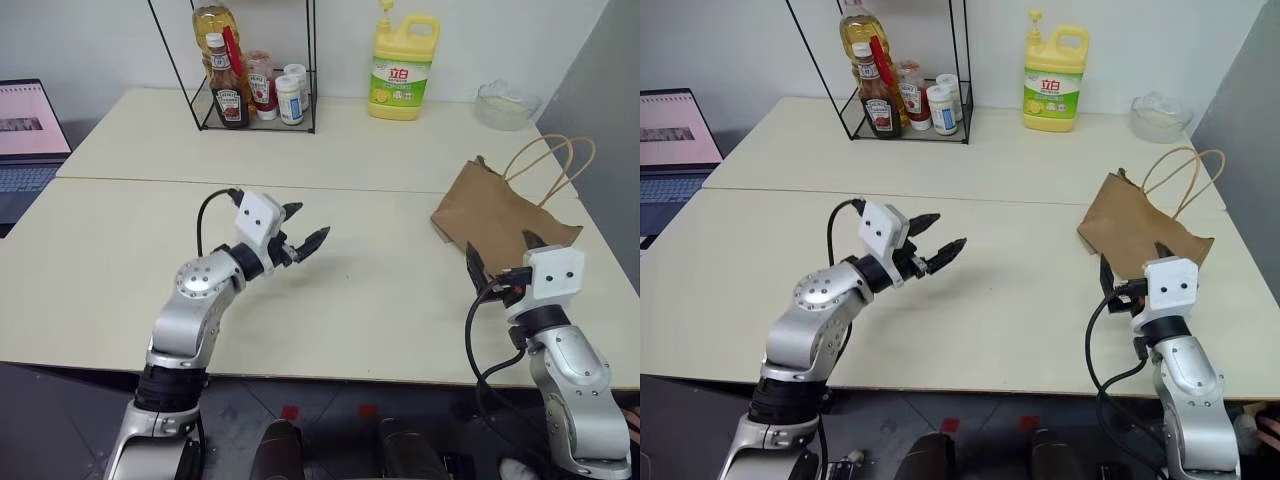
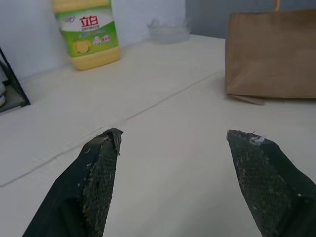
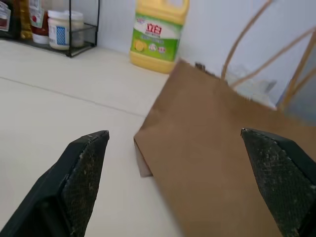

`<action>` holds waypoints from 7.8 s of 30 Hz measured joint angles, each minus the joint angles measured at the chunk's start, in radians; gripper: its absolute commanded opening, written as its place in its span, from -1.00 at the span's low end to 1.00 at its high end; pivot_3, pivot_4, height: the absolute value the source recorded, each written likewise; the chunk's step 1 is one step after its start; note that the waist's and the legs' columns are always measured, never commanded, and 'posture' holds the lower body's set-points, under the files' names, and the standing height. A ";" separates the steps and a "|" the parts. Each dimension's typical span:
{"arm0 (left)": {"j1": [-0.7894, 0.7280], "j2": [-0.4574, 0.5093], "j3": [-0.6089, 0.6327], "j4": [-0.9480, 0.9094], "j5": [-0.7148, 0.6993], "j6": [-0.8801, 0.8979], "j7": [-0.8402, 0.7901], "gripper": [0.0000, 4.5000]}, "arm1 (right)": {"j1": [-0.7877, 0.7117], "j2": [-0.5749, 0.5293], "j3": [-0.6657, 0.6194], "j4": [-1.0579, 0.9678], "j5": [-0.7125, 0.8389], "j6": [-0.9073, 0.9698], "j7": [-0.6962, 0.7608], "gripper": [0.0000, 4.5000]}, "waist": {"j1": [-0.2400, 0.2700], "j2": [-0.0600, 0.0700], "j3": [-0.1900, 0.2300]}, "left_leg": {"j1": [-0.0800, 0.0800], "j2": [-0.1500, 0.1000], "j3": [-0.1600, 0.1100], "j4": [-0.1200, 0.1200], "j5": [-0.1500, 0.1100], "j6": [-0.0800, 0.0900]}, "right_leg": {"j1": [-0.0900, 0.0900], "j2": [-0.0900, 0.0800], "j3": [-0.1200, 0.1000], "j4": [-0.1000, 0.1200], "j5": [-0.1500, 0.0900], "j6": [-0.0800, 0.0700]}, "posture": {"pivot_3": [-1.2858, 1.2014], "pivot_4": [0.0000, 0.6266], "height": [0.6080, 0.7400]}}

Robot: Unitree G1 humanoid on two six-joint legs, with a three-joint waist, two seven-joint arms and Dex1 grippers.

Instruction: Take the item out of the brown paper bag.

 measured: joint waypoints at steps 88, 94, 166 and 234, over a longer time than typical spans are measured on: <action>0.383 0.193 0.285 -0.281 -0.312 0.257 -0.024 0.63 | -1.363 0.022 0.319 1.078 0.072 0.132 0.355 -0.99 | -0.018 0.006 0.004 | -0.010 0.001 0.002 -0.005 0.001 -0.002 | -0.015 -0.001 -0.001 0.001 0.000 -0.002 | 0.03 -0.52 1.00; 0.383 0.203 0.303 -0.281 -0.313 0.234 -0.009 0.63 | -1.367 0.074 0.337 1.214 0.017 0.006 0.377 -0.99 | -0.019 0.006 0.004 | -0.010 0.001 0.002 -0.005 0.002 -0.002 | -0.015 -0.001 -0.001 0.001 0.000 -0.002 | 0.03 -0.52 1.00; -0.917 0.051 -0.065 1.493 0.399 -0.466 0.061 -0.99 | -0.510 -0.080 -0.049 -0.304 0.474 1.050 0.216 0.35 | -0.002 0.003 0.003 | -0.014 -0.001 -0.004 -0.004 0.005 -0.006 | -0.015 0.000 -0.005 0.001 0.000 -0.002 | 0.03 -0.52 1.00; -0.344 0.253 -0.423 0.642 0.175 -1.176 -0.959 0.62 | -0.211 -0.603 0.095 -0.305 0.901 0.629 0.209 0.35 | -0.001 0.003 0.002 | -0.014 0.000 -0.008 0.006 0.005 -0.001 | -0.012 0.001 -0.007 0.007 0.000 -0.002 | 0.03 -0.52 1.00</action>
